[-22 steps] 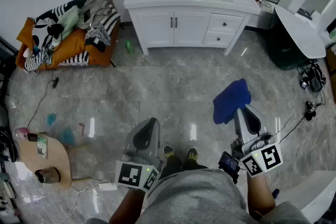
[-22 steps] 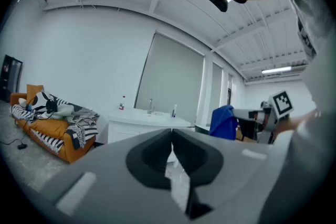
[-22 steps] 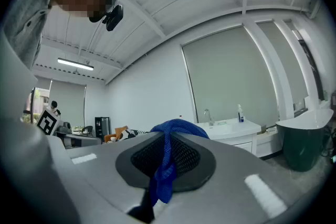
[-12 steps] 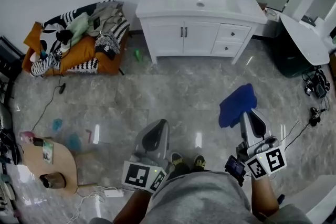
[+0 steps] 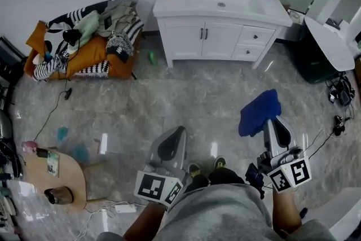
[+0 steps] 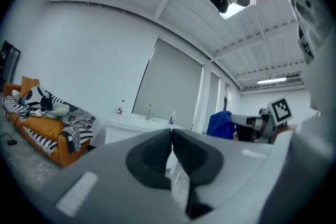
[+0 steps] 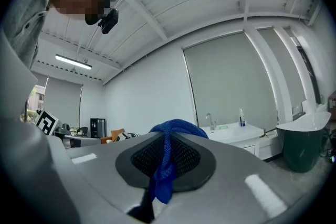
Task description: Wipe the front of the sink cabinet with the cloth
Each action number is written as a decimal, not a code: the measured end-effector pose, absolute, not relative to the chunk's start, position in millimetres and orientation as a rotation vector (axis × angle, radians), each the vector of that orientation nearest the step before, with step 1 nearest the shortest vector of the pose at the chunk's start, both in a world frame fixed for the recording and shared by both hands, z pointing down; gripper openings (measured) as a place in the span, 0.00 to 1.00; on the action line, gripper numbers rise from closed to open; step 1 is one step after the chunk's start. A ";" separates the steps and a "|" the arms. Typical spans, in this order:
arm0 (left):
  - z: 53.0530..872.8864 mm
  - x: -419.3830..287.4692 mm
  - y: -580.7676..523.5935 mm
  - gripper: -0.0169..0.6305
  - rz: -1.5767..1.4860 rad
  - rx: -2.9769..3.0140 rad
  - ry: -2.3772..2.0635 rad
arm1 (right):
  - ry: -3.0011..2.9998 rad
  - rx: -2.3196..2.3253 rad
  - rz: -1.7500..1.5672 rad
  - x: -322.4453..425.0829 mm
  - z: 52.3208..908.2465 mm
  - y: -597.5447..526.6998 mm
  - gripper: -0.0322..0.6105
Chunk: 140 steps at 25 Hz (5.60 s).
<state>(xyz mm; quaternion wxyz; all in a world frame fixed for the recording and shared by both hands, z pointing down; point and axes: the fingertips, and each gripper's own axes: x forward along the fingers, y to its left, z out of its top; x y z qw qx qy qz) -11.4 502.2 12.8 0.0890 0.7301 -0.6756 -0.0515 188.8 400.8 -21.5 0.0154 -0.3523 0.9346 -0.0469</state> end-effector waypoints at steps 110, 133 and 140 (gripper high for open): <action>21.2 -66.9 131.4 0.05 -0.012 2.115 -2.009 | 2.930 -1.092 -0.212 136.3 2.8 32.2 0.09; 42.8 -143.3 106.5 0.05 -0.083 2.124 -1.944 | 3.055 -1.151 0.018 67.7 -0.8 -0.6 0.09; 43.4 -135.6 98.5 0.05 -0.069 2.116 -1.943 | 3.184 -1.098 0.317 113.0 -17.0 -30.9 0.09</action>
